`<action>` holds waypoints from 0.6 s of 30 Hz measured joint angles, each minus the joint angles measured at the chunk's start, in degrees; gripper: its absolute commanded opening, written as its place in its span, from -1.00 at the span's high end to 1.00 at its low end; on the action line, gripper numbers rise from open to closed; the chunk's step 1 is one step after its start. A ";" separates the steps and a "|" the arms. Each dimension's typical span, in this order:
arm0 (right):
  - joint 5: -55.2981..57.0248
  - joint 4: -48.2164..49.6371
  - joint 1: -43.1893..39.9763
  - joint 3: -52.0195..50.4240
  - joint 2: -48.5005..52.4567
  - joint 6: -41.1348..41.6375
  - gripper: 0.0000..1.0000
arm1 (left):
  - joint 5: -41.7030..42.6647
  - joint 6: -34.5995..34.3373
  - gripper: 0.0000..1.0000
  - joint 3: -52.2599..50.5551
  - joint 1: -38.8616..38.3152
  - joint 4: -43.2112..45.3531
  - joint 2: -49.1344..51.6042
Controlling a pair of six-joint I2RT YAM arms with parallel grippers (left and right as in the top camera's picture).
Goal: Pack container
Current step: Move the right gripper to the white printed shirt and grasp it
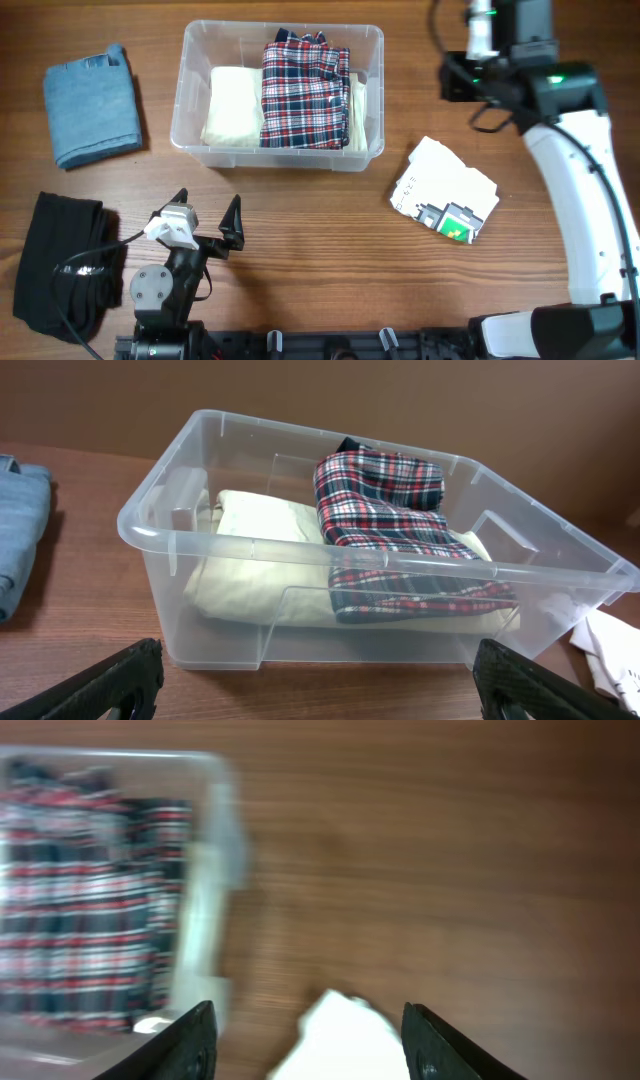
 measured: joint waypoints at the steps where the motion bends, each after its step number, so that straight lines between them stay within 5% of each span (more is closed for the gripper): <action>1: -0.24 -0.63 -1.90 -0.26 0.00 -0.17 -0.33 | 0.00 0.00 -1.00 0.00 0.00 0.00 0.00; 5: -3.85 -3.85 -7.80 -3.78 0.00 -0.96 -0.75 | -0.02 0.00 -1.00 0.00 0.00 0.00 0.00; 9: -5.92 -4.42 -8.90 -10.43 -0.11 1.86 -0.91 | 0.00 0.00 -1.00 0.00 0.00 0.02 0.00; 18: -6.88 -0.50 -8.90 -28.55 -0.11 12.13 -0.89 | 0.00 0.00 -1.00 0.00 0.00 0.00 0.00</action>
